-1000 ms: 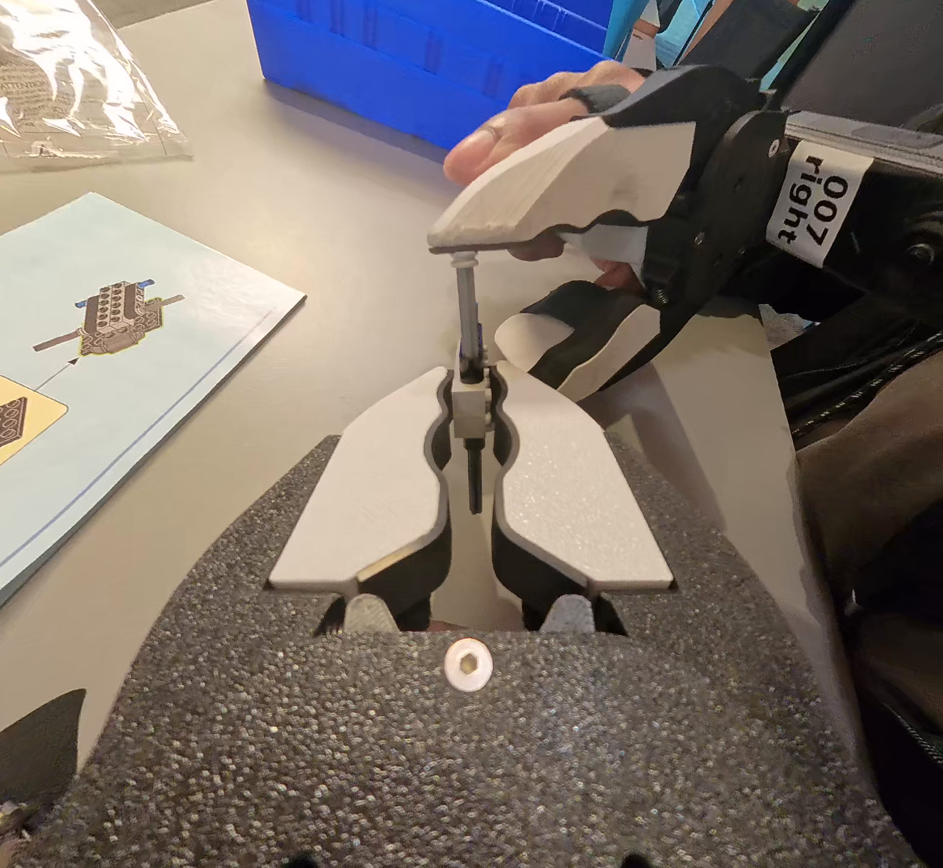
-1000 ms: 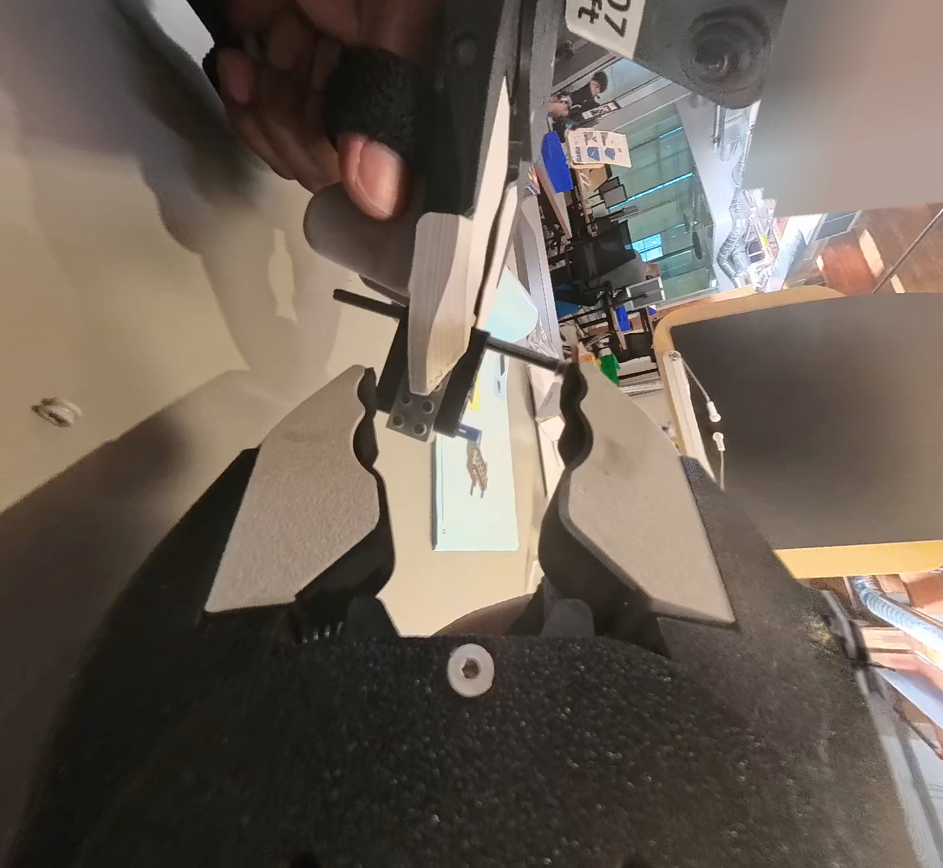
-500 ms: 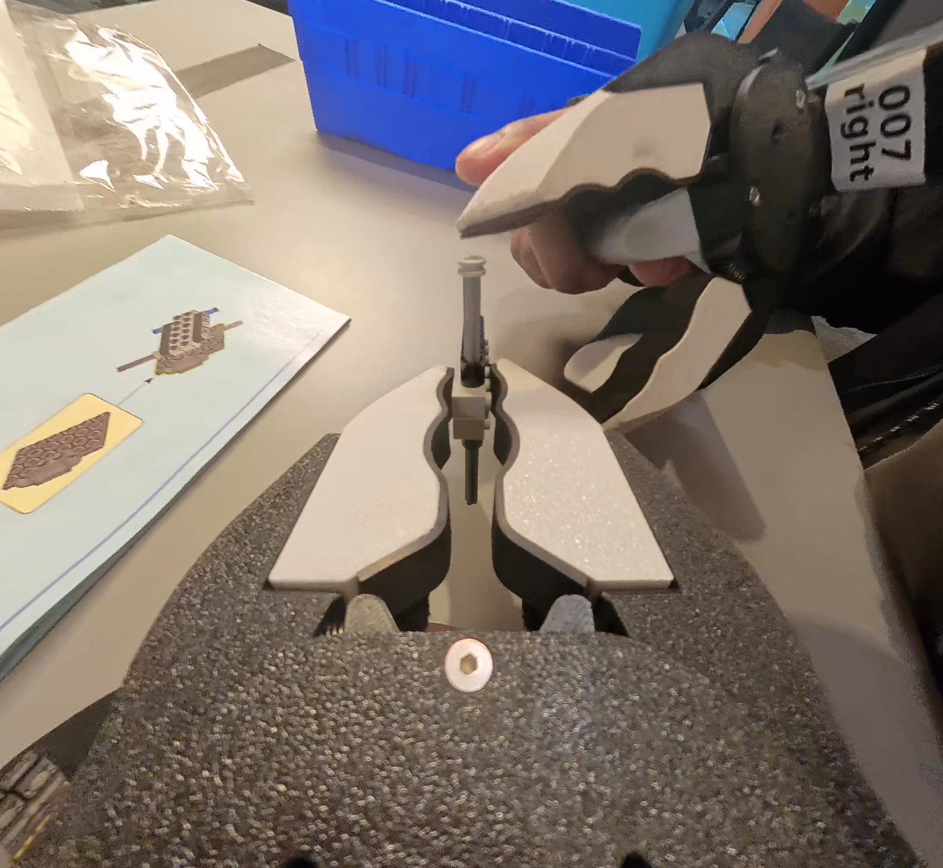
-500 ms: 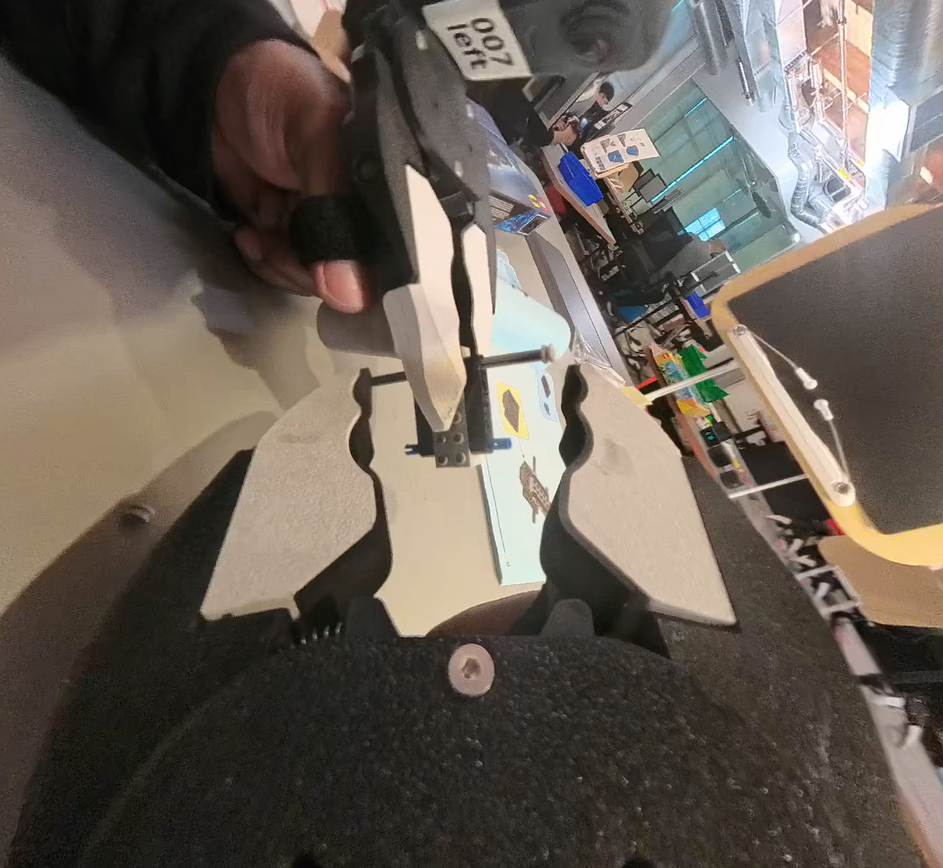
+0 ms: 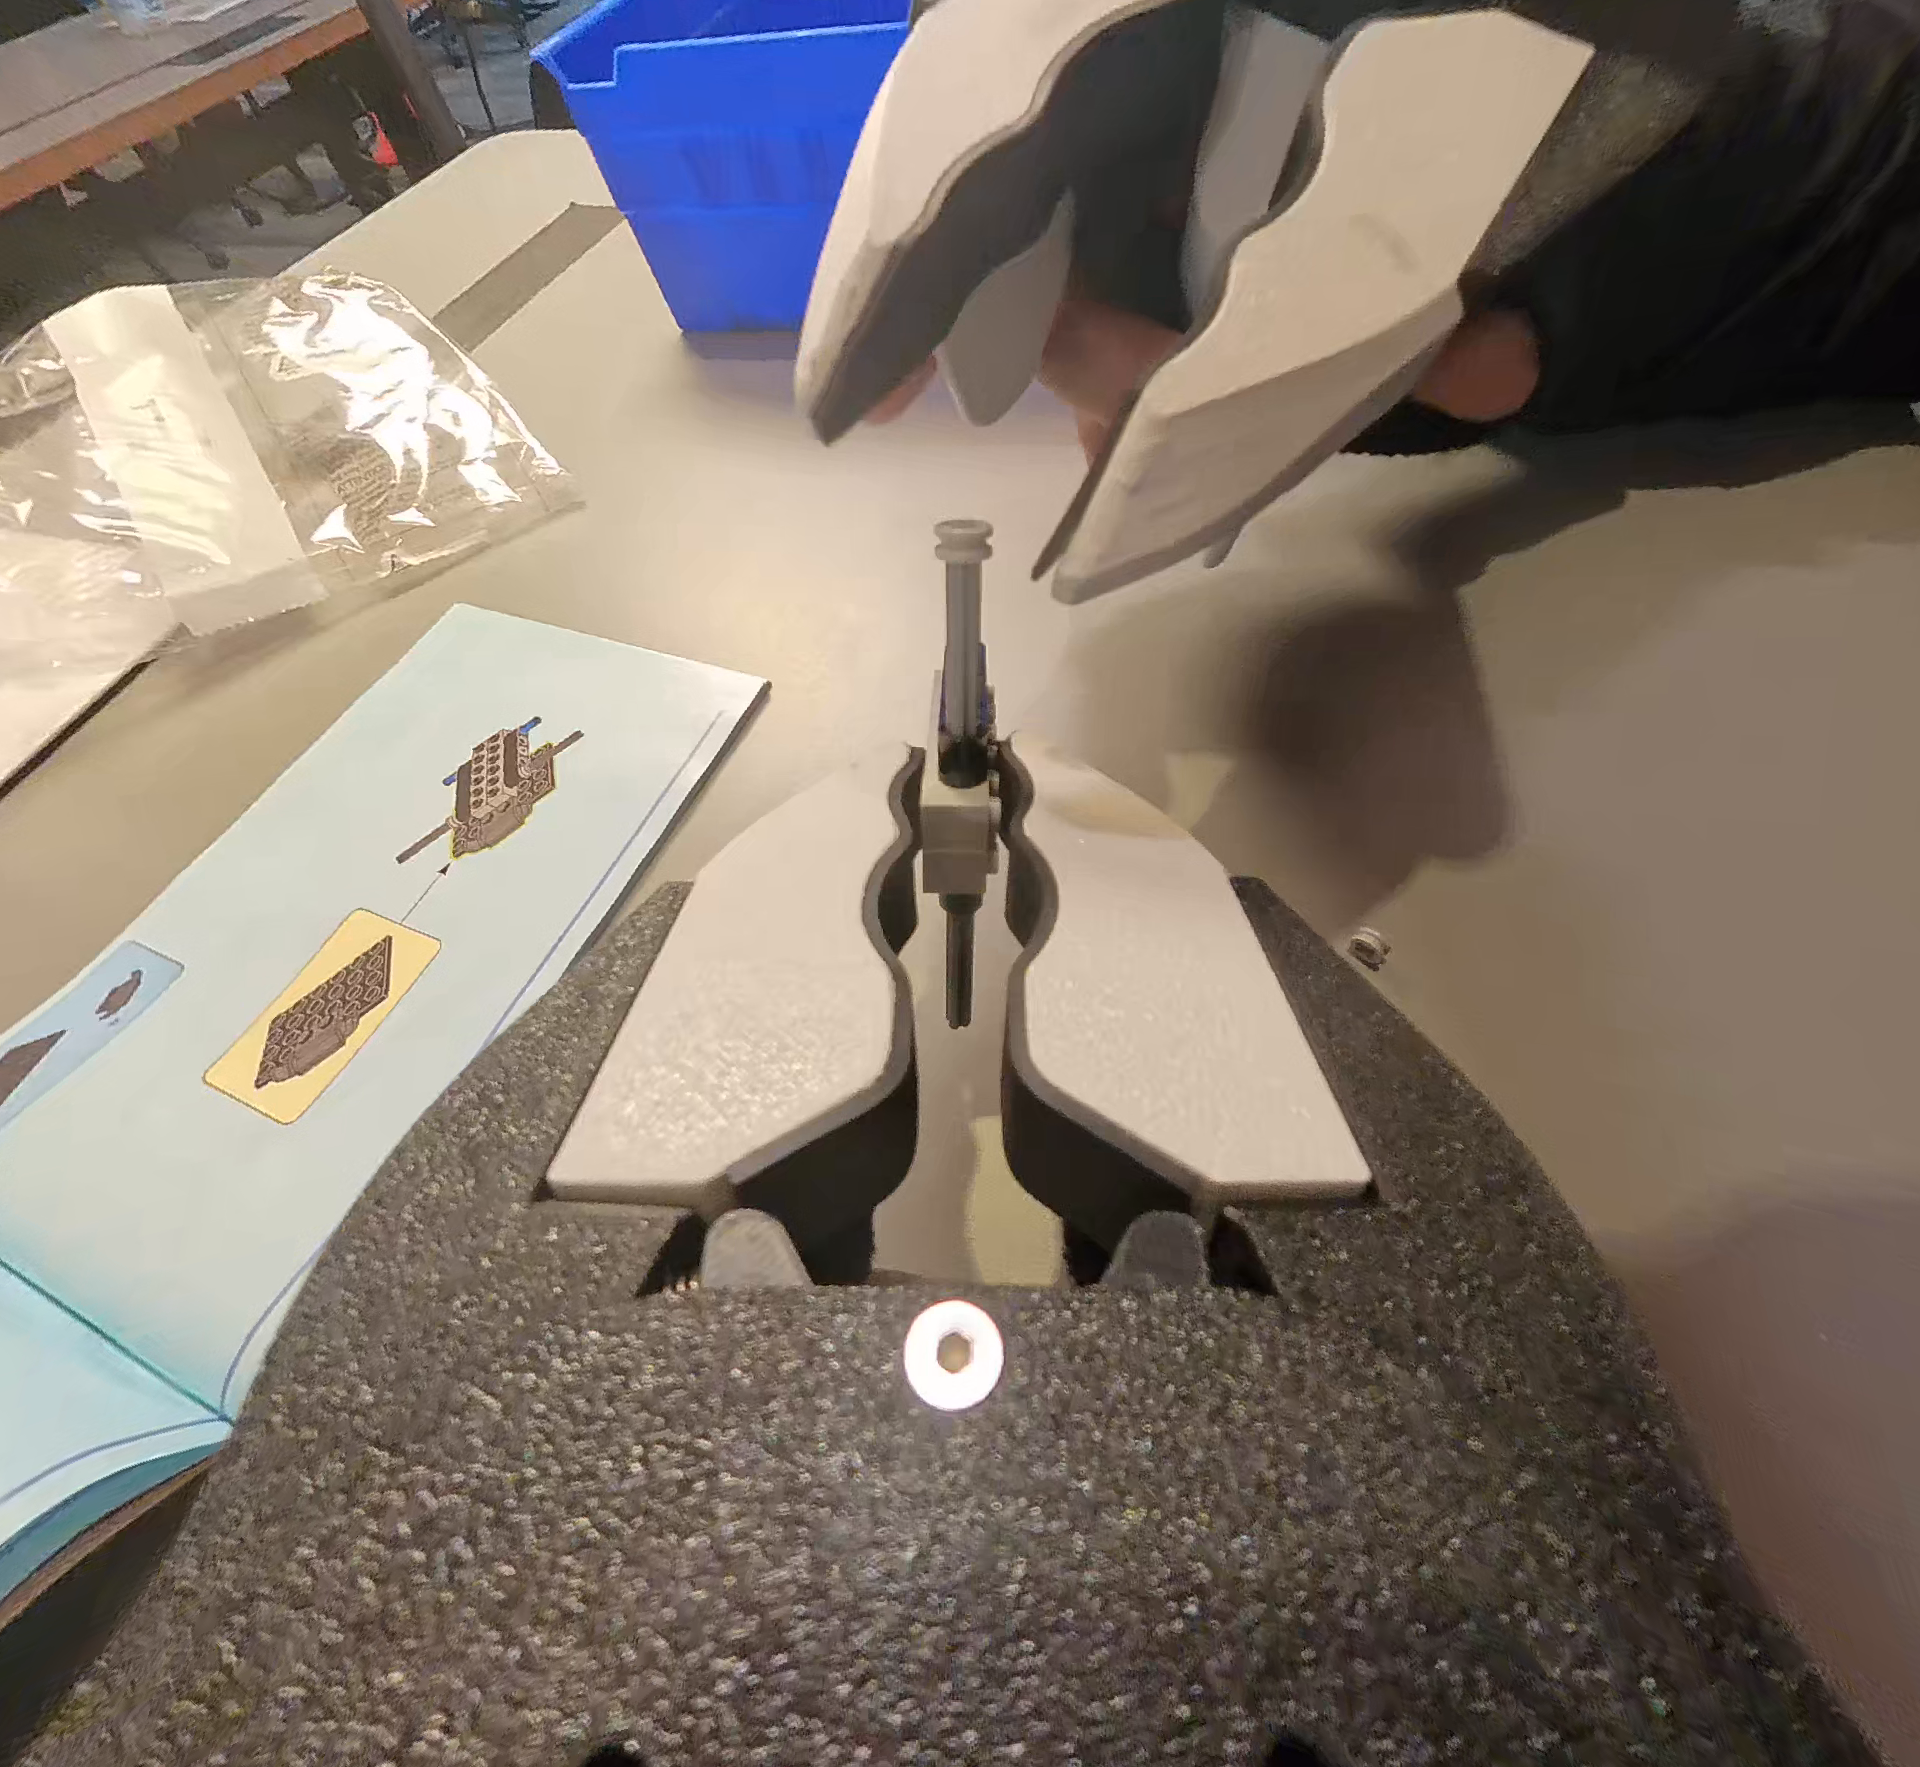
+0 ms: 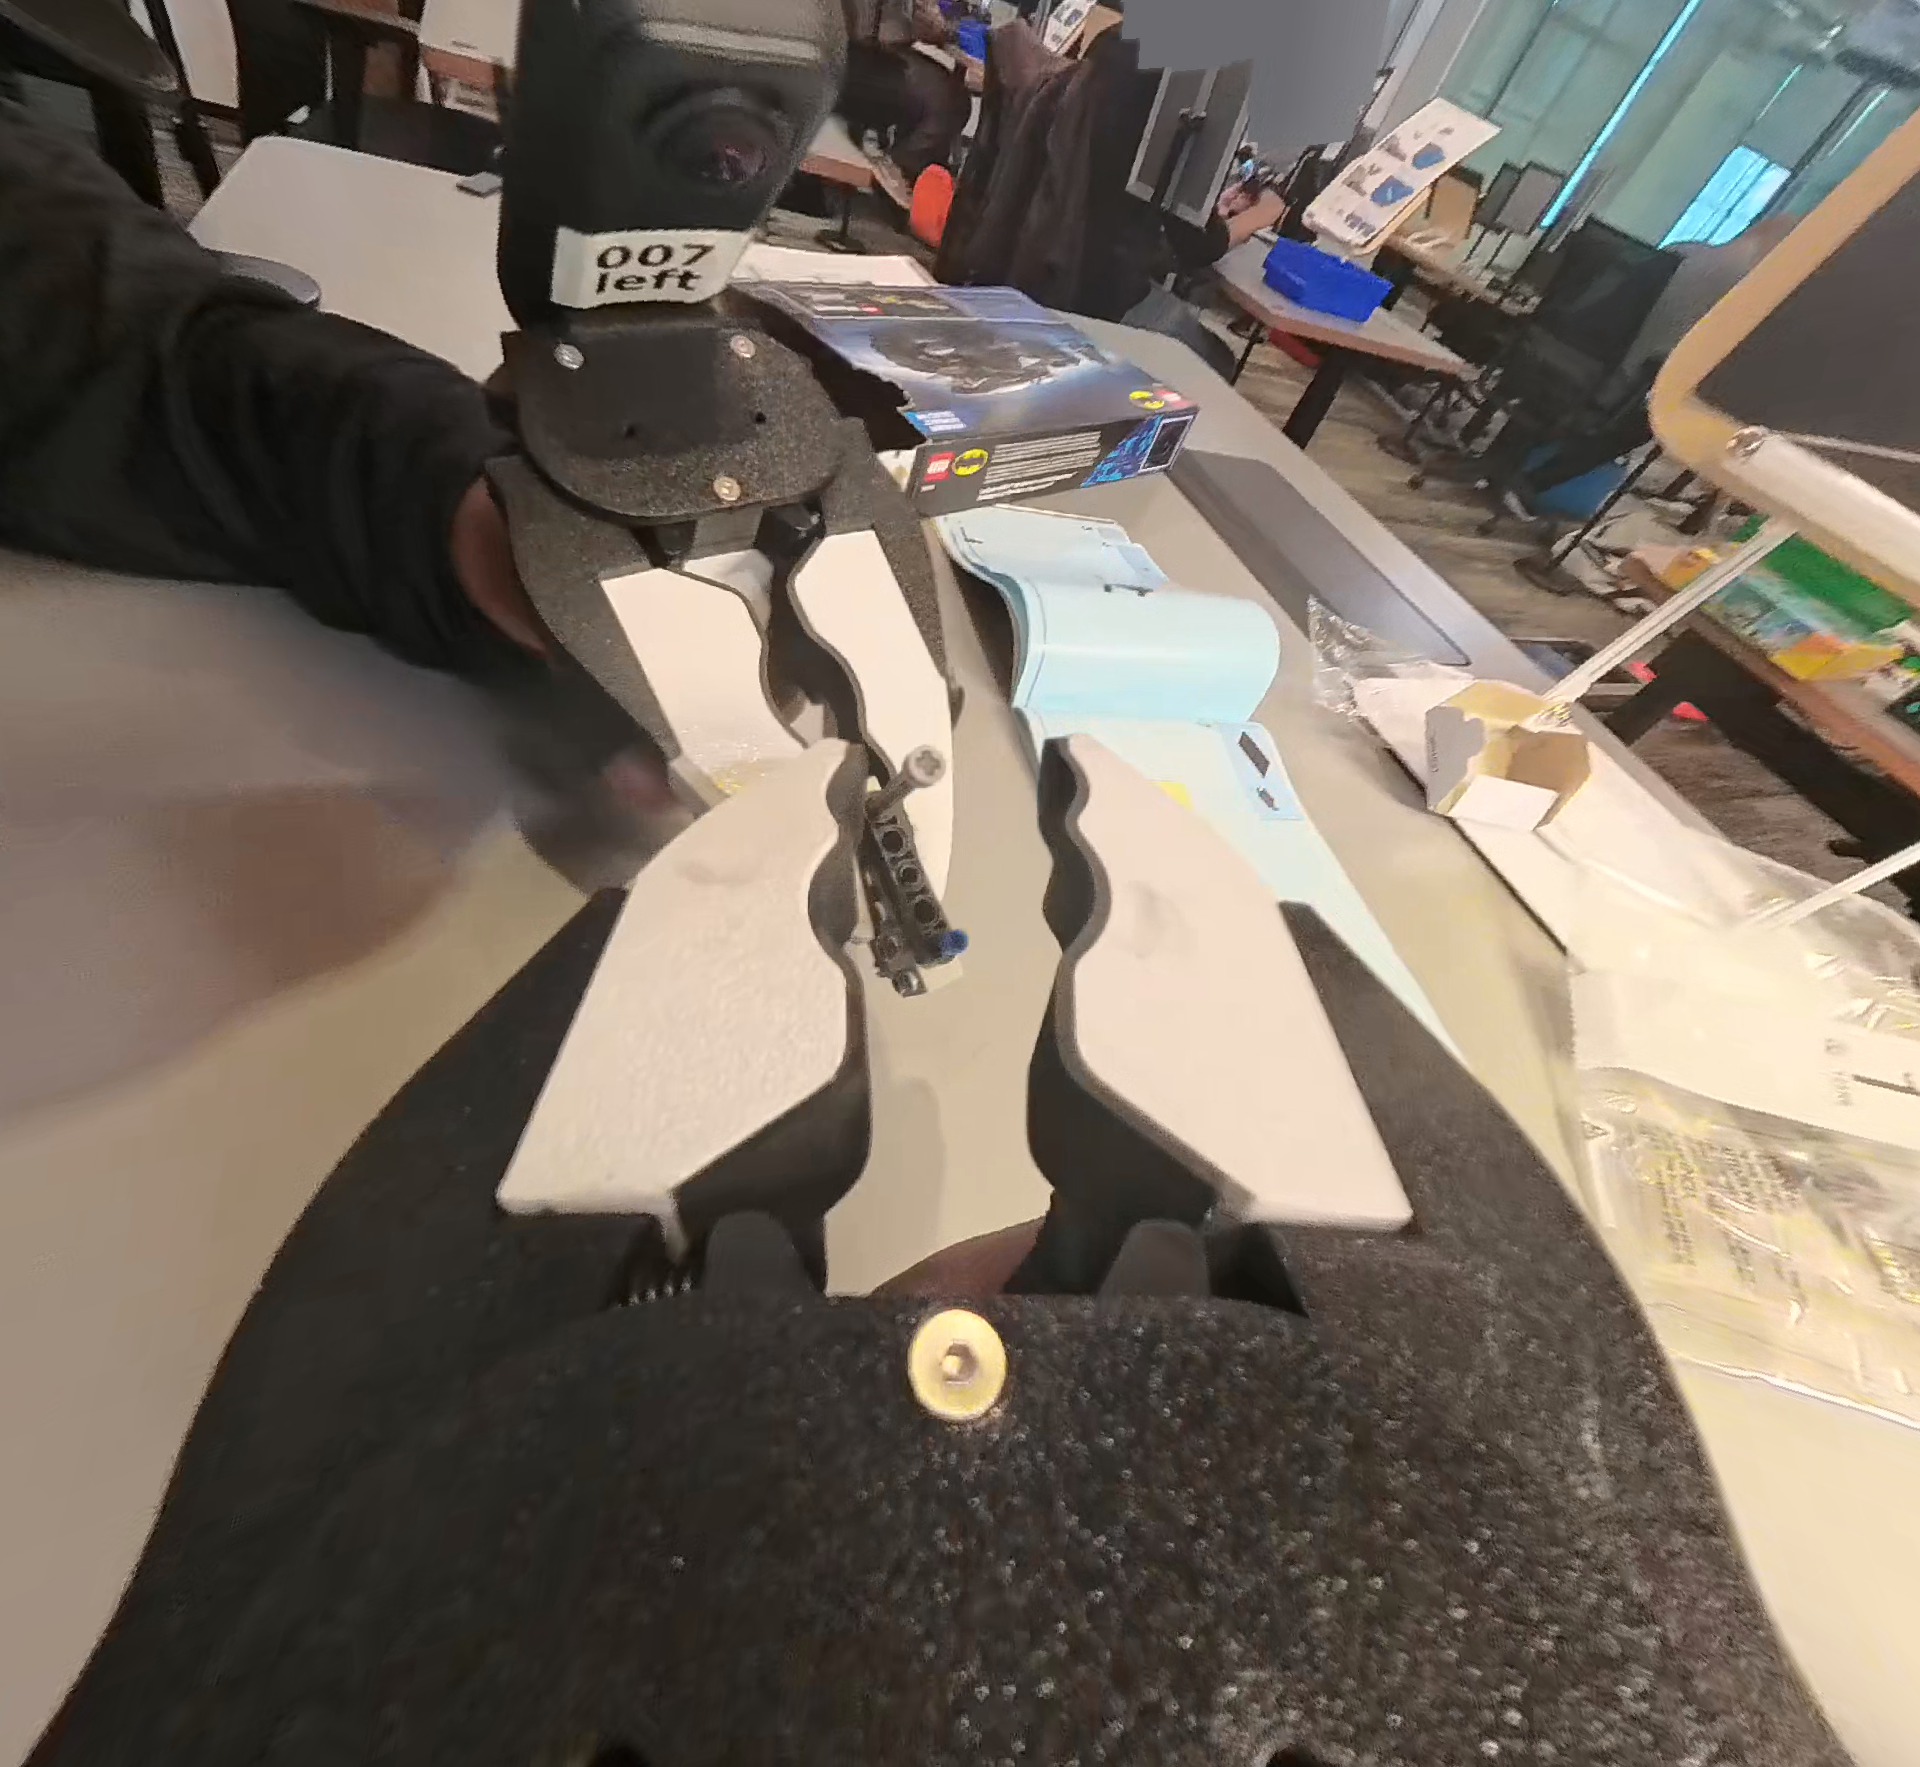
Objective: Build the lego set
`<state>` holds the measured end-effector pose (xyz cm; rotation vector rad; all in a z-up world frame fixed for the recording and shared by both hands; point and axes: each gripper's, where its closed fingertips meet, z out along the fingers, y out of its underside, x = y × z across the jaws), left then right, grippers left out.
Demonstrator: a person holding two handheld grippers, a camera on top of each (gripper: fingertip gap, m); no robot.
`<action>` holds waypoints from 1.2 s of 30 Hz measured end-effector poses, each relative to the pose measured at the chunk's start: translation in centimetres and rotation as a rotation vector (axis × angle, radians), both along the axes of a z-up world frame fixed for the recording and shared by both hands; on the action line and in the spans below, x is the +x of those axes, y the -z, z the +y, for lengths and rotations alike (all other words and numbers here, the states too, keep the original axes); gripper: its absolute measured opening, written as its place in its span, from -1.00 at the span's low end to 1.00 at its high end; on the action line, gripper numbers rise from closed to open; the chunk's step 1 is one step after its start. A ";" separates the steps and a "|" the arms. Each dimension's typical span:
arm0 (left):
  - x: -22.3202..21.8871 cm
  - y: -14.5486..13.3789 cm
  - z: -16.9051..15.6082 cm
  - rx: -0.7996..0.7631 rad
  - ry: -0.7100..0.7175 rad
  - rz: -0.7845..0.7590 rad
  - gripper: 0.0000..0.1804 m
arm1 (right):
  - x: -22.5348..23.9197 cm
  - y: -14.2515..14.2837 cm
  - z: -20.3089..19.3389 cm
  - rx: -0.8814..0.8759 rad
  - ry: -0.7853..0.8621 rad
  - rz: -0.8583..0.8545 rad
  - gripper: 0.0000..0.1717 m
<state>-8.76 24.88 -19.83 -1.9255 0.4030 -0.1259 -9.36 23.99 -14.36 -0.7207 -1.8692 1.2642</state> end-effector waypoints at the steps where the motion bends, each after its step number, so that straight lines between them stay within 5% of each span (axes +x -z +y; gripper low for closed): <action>1: 0.0 0.0 0.0 0.001 0.001 0.005 -0.86 | 0.1 0.1 -0.1 -0.010 -0.012 -0.014 -0.65; 20: 0.4 0.1 -0.1 0.009 0.018 0.063 -0.87 | 0.6 0.8 -0.8 -0.087 -0.090 -0.107 -0.91; 30: 0.6 -0.3 -0.2 0.005 0.014 0.056 -0.86 | 0.6 2.8 -1.3 0.035 -0.091 -0.118 -1.00; 36: 0.5 -0.6 -0.3 0.016 0.024 0.018 -0.86 | 0.7 1.9 -1.3 0.017 -0.097 -0.085 -0.89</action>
